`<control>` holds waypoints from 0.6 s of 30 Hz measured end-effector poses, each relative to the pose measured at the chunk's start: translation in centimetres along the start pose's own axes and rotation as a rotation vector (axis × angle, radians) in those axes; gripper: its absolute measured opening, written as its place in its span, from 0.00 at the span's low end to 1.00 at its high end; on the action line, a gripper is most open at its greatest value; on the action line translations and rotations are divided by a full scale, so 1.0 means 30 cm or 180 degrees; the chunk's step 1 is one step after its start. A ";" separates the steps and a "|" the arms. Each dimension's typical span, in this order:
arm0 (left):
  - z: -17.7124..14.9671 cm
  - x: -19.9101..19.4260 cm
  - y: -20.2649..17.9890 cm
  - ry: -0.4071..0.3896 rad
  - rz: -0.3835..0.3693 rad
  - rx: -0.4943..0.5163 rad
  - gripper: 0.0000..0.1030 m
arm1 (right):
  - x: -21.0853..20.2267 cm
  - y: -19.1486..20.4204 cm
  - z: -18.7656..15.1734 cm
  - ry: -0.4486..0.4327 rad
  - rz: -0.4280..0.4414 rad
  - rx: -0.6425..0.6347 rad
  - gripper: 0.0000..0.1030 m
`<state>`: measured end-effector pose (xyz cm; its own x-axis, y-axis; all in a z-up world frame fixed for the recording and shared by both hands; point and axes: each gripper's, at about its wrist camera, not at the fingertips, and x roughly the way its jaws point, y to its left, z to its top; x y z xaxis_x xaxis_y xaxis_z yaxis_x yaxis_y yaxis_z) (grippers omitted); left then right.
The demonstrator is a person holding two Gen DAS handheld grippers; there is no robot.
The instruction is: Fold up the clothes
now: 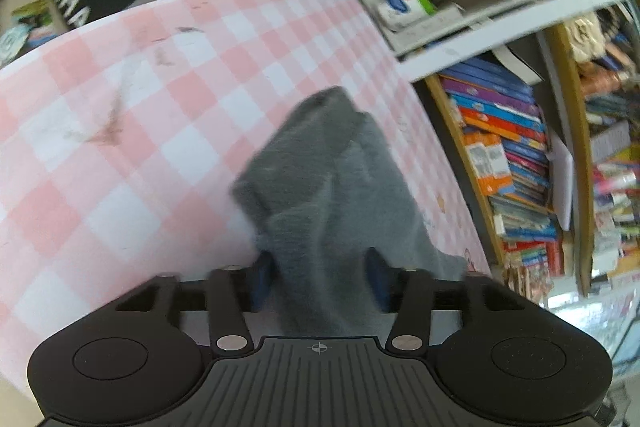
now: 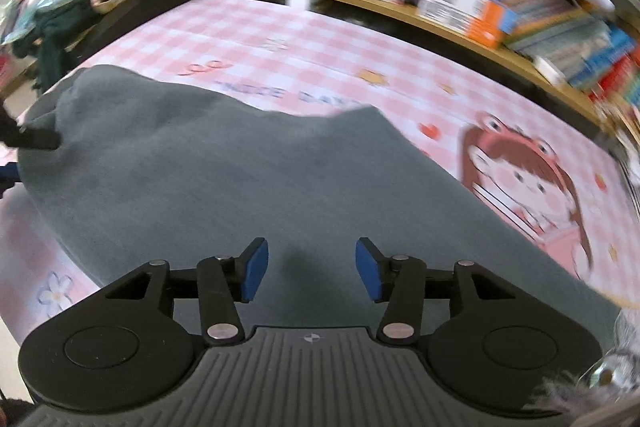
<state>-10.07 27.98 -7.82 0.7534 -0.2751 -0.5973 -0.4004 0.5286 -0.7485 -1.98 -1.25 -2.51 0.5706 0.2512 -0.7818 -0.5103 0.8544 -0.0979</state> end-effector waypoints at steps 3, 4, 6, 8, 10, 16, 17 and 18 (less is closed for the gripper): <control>-0.011 0.016 -0.046 -0.0007 0.0025 0.0186 0.83 | 0.022 0.068 0.012 -0.0001 0.0028 -0.0164 0.49; -0.014 0.020 -0.058 -0.0014 0.0042 0.0218 0.87 | 0.029 0.087 0.009 0.0021 0.0042 -0.0219 0.49; -0.016 0.024 -0.066 -0.0028 0.0045 0.0220 0.91 | 0.041 0.122 -0.003 0.0069 0.0057 -0.0340 0.49; -0.017 0.024 -0.067 -0.0042 0.0031 0.0191 0.92 | 0.047 0.144 -0.019 0.0071 0.0024 -0.0441 0.49; -0.012 0.021 -0.056 -0.0054 -0.0009 0.0094 0.92 | 0.046 0.144 -0.030 0.0035 0.0014 -0.0455 0.50; 0.001 0.016 -0.015 -0.0108 -0.0063 -0.0240 0.73 | 0.033 0.138 -0.056 -0.0001 0.0027 -0.0382 0.50; 0.000 0.017 -0.012 -0.0117 -0.0037 -0.0263 0.68 | 0.030 0.141 -0.062 -0.0012 0.0022 -0.0386 0.49; -0.001 0.017 -0.008 -0.0131 -0.0008 -0.0306 0.57 | 0.028 0.142 -0.065 -0.0018 0.0019 -0.0391 0.49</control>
<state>-9.60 27.68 -7.96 0.7744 -0.2421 -0.5845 -0.4452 0.4478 -0.7754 -4.94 1.71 -4.79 0.5708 0.2591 -0.7791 -0.5885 0.7908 -0.1682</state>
